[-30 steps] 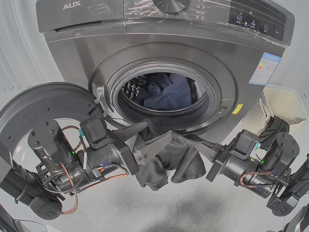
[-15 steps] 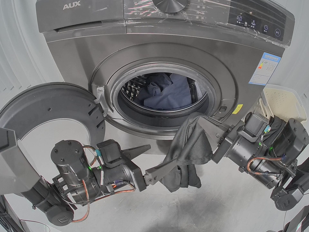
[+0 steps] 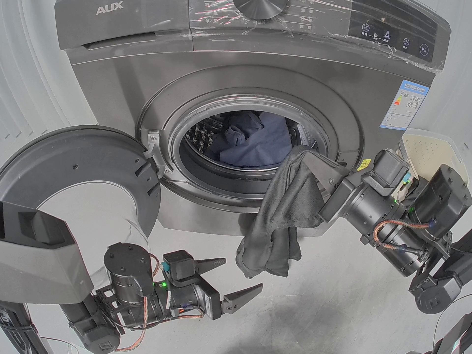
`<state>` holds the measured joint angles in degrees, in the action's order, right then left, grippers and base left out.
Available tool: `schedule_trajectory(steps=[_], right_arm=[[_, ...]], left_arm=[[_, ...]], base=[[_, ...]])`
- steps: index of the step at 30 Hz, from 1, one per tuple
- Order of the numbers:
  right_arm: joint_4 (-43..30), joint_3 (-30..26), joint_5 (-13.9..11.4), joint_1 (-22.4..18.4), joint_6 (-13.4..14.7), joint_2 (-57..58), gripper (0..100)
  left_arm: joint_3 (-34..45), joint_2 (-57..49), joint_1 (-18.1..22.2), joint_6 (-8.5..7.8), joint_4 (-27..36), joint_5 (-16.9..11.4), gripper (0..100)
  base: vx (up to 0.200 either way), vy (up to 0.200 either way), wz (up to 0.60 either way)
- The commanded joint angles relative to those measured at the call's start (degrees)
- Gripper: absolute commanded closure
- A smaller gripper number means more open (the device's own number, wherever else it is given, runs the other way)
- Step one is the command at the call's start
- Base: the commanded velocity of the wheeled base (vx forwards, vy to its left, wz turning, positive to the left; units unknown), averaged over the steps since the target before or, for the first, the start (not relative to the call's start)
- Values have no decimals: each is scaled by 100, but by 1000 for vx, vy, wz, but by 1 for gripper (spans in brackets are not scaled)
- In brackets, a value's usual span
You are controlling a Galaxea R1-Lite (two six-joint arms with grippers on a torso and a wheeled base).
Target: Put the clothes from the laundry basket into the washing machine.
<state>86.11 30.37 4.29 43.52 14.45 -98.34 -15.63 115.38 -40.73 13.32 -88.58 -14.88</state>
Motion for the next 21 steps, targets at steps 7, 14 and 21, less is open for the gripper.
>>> schedule_trajectory(steps=[7, 14, 21], right_arm=[[-130, 514, 98, 34, -3, -326, 100], [-86, 672, 107, 157, 225, -317, 100], [-77, 725, 116, 174, 269, -326, 100]], left_arm=[[-90, 828, 276, -234, -10, 12, 0], [-582, 1373, 496, -287, -10, -6, 0], [-1056, 1654, 505, -278, -10, -41, 0]], base=[[0, 0, 0], [0, 0, 0], [0, 0, 0]])
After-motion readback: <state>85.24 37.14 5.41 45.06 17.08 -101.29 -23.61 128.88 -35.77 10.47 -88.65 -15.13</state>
